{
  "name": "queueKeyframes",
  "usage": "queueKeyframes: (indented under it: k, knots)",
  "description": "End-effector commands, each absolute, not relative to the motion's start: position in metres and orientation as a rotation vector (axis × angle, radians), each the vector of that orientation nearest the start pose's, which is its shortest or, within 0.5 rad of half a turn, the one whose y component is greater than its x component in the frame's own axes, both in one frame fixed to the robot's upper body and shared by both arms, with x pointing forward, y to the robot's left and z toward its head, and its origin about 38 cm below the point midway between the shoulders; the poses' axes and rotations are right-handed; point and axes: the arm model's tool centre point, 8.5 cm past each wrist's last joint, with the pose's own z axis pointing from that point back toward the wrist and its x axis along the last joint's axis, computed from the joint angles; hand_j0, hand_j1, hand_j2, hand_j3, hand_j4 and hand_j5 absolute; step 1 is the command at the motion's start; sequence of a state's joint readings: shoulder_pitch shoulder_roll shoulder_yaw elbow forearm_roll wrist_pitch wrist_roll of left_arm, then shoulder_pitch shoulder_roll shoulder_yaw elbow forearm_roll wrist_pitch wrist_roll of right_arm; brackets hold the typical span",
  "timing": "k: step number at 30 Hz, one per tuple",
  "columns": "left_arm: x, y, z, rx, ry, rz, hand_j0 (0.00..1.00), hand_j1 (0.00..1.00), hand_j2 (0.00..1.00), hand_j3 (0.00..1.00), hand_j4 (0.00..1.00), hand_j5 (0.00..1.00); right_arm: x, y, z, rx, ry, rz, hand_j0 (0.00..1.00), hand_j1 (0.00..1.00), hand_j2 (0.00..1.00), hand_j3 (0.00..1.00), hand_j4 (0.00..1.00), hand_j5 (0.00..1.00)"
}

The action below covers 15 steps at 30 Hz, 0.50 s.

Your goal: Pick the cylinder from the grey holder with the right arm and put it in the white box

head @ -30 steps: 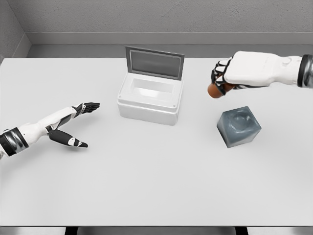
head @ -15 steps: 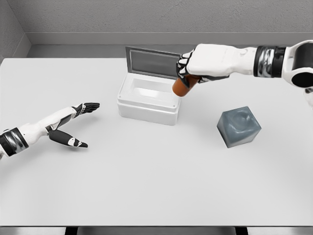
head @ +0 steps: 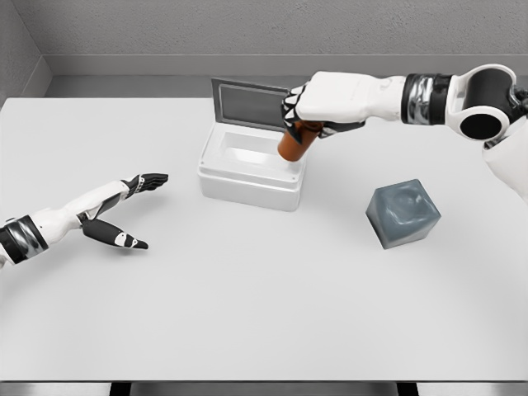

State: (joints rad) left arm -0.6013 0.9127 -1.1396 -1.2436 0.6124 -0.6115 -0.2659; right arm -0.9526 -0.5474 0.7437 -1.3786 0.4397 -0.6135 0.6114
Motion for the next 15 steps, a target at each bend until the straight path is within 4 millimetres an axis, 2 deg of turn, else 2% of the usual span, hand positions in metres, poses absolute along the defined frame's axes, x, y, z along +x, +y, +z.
queueKeyframes:
  k: [1, 13, 14, 15]
  knots:
    - [0.3933, 0.3434, 0.0995, -0.262, -1.483, -1.095, 1.00, 1.00, 1.00, 1.00, 1.00, 1.00, 0.4835, -0.1686, 0.2745, 0.477, 1.953, -2.833, 0.32, 0.32, 0.32, 0.32, 0.32, 0.32]
    - [0.3930, 0.3433, 0.0990, -0.262, -1.481, -1.098, 1.00, 1.00, 1.00, 1.00, 1.00, 1.00, 0.4899, -0.1710, 0.2676, 0.487, 1.950, -2.866, 0.32, 0.32, 0.32, 0.32, 0.32, 0.32]
    - [0.3926, 0.3431, 0.0985, -0.264, -1.479, -1.099, 1.00, 1.00, 1.00, 1.00, 1.00, 1.00, 0.4898, -0.1708, 0.2671, 0.486, 1.949, -2.867, 0.34, 0.34, 0.34, 0.34, 0.34, 0.34]
    - [0.3909, 0.3424, 0.0959, -0.269, -1.470, -1.103, 1.00, 1.00, 1.00, 1.00, 1.00, 1.00, 0.4903, -0.1711, 0.2680, 0.496, 1.942, -2.867, 0.44, 0.44, 0.44, 0.44, 0.44, 0.44]
